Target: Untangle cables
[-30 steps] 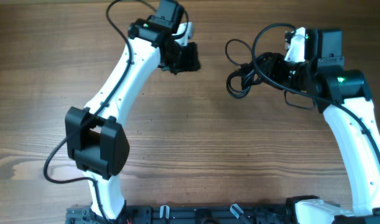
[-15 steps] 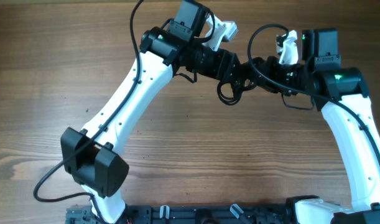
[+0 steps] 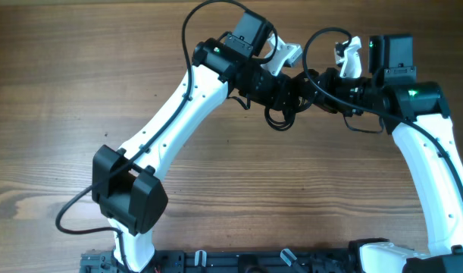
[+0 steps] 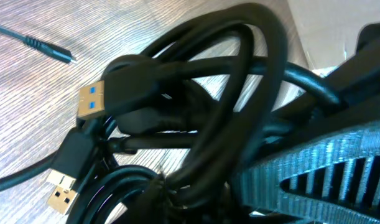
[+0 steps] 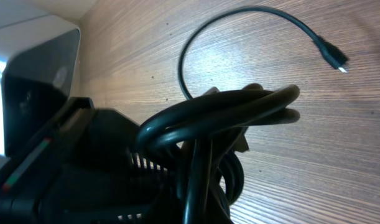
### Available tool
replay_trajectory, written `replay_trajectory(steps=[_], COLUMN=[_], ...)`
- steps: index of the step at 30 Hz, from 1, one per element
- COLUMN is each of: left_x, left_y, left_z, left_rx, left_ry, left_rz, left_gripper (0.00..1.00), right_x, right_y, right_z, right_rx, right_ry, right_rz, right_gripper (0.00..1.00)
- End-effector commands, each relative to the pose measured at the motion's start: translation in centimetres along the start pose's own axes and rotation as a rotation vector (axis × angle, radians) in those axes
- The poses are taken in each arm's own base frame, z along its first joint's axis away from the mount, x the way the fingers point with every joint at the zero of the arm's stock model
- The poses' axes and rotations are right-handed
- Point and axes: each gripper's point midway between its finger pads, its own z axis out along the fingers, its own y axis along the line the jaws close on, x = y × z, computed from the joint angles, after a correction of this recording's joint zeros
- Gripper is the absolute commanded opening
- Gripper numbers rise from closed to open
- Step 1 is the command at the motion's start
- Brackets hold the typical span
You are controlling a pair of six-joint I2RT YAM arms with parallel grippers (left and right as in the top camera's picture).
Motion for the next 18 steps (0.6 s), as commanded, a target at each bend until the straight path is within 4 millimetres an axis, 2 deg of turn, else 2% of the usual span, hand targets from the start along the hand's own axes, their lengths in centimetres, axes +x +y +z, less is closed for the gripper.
replay_trajectory(steps=[1, 3, 4, 6, 7, 10, 11, 12, 13, 15, 16, 18], left_x=[-0.6, -1.7, -1.9, -2.0, -2.1, -2.9, -3.4, -4.0, -4.5, -5.0, -5.2, -5.2], left_y=[1.2, 1.1, 1.3, 3.0, 3.9, 5.9, 6.6, 7.1, 7.4, 7.7, 7.7, 8.1], left_z=[1.6, 1.5, 1.5, 1.3, 1.1, -0.8, -2.6, -4.4, -6.2, -9.2, -11.6, -14.6], left_rx=[-0.046, -0.039, -0.049, -0.145, -0.187, -0.228, -0.217, -0.196, -0.163, -0.085, 0.007, 0.13], left_ry=[-0.006, -0.05, -0.058, -0.082, -0.094, -0.143, -0.18, -0.213, -0.248, -0.288, -0.313, -0.342], left_rz=[-0.043, -0.079, -0.094, -0.169, -0.206, -0.277, -0.313, -0.327, -0.339, -0.363, -0.38, -0.406], left_gripper=[0.11, 0.04, 0.04, 0.04, 0.04, 0.04, 0.04, 0.04, 0.04, 0.04, 0.04, 0.04], right_x=[0.4, 0.5, 0.4, -0.2, -0.9, -2.7, -2.8, -2.7, -2.6, -2.2, -2.0, -1.8], right_y=[2.9, 3.1, 3.1, 2.2, 0.9, -5.2, -8.4, -10.2, -10.8, -11.0, -11.2, -10.3], right_z=[-0.5, -0.6, -0.6, -0.6, -0.6, -1.7, -3.0, -4.2, -4.6, -4.7, -4.6, -3.6], right_rx=[-0.136, -0.152, -0.151, -0.102, -0.032, 0.313, 0.5, 0.615, 0.659, 0.668, 0.674, 0.61], right_ry=[0.035, 0.041, 0.037, 0.006, -0.03, -0.158, -0.203, -0.225, -0.229, -0.209, -0.194, -0.146], right_rz=[-0.028, -0.03, -0.033, -0.028, -0.021, 0.017, 0.045, 0.07, 0.072, 0.056, 0.053, -0.001], right_gripper=[0.04, 0.04, 0.04, 0.04, 0.04, 0.04, 0.04, 0.04, 0.04, 0.04, 0.04, 0.04])
